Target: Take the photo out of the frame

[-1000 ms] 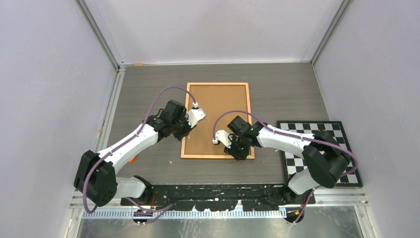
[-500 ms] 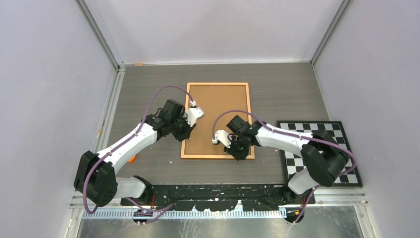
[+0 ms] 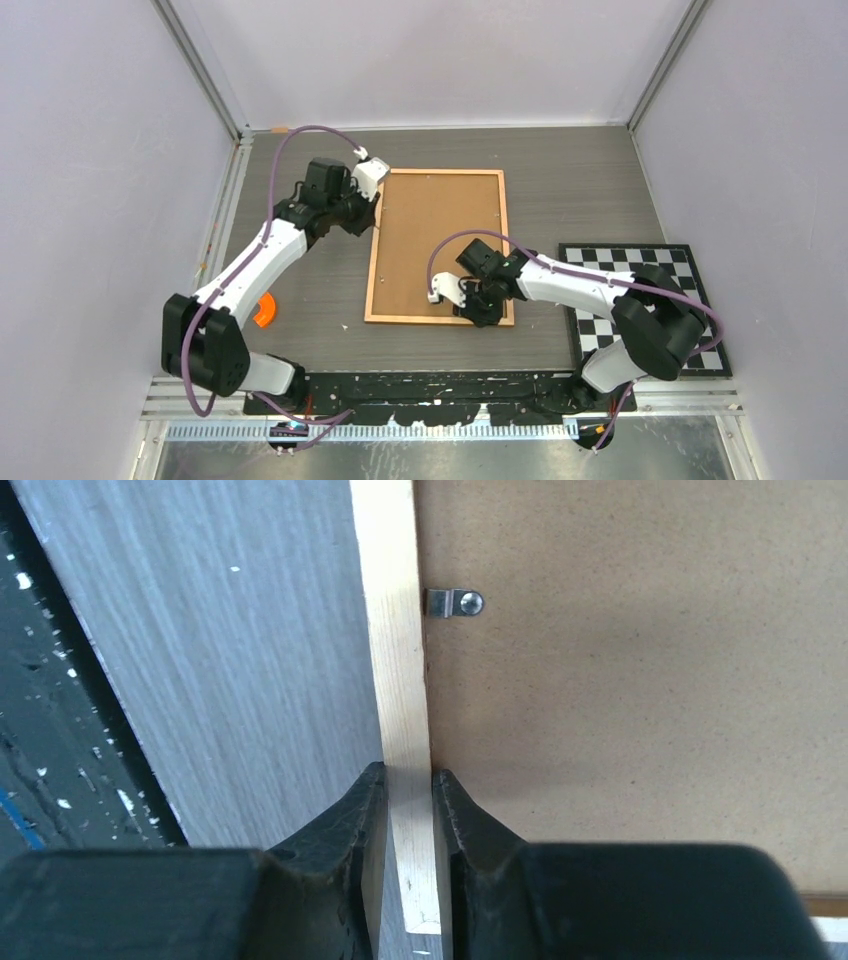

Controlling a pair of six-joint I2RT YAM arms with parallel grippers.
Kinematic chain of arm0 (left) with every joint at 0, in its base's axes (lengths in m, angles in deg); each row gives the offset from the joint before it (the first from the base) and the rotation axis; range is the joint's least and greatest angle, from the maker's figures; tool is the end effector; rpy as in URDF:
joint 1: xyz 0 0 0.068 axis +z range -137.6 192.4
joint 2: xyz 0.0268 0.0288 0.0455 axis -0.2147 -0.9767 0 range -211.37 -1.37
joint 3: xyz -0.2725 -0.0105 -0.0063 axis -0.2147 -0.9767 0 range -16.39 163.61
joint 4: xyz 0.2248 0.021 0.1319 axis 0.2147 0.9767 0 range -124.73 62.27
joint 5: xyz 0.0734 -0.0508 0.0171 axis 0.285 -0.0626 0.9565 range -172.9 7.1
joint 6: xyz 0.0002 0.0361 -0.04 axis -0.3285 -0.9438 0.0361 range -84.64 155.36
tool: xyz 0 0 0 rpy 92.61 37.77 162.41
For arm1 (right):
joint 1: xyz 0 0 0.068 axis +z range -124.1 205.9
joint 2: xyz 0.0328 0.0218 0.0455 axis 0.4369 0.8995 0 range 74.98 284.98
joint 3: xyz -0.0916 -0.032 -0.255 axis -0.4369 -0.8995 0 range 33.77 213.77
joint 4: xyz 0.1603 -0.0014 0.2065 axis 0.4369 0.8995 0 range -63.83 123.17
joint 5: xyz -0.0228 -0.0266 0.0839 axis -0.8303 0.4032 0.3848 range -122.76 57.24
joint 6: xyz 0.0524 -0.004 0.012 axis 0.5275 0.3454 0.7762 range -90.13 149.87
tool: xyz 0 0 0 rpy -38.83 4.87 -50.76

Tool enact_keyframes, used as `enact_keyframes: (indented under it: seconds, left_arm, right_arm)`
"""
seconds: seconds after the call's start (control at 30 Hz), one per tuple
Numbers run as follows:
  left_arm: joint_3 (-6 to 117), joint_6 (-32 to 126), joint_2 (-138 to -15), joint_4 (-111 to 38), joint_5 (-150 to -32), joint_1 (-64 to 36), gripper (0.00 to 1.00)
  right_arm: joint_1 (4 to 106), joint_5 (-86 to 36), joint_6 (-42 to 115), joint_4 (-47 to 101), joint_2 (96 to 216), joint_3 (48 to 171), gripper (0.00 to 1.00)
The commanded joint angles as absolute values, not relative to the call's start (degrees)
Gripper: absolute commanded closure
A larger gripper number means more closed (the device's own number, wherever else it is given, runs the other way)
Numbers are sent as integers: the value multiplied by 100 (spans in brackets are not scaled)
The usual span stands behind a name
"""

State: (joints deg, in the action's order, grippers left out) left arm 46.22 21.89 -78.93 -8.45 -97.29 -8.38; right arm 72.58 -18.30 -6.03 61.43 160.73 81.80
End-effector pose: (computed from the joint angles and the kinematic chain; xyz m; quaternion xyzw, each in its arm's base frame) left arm 0.2745 -0.1136 0.2946 0.3154 0.8483 -0.1399 0.4016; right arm 0.1737 0.1972 0.1706 -0.6614 0.7250 0.1377 0.1344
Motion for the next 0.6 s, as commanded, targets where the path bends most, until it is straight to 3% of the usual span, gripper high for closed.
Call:
enact_keyframes:
  seconds: [0.0,0.2,0.57]
  left_arm:
    - [5105,2322,-8404,-1463,-9327,-826,100]
    - [5494,1910,-8832,-1058,-9751,-861,100]
    - [4485,834,-7385,428,-10892,-931,100]
  right_arm:
    - [7467,-1704,-666,6651,15862,8069,91]
    - [7468,-1732,-587,6628,15841,8019,92]
    - [7468,-1637,-531,6550,15843,7982,93]
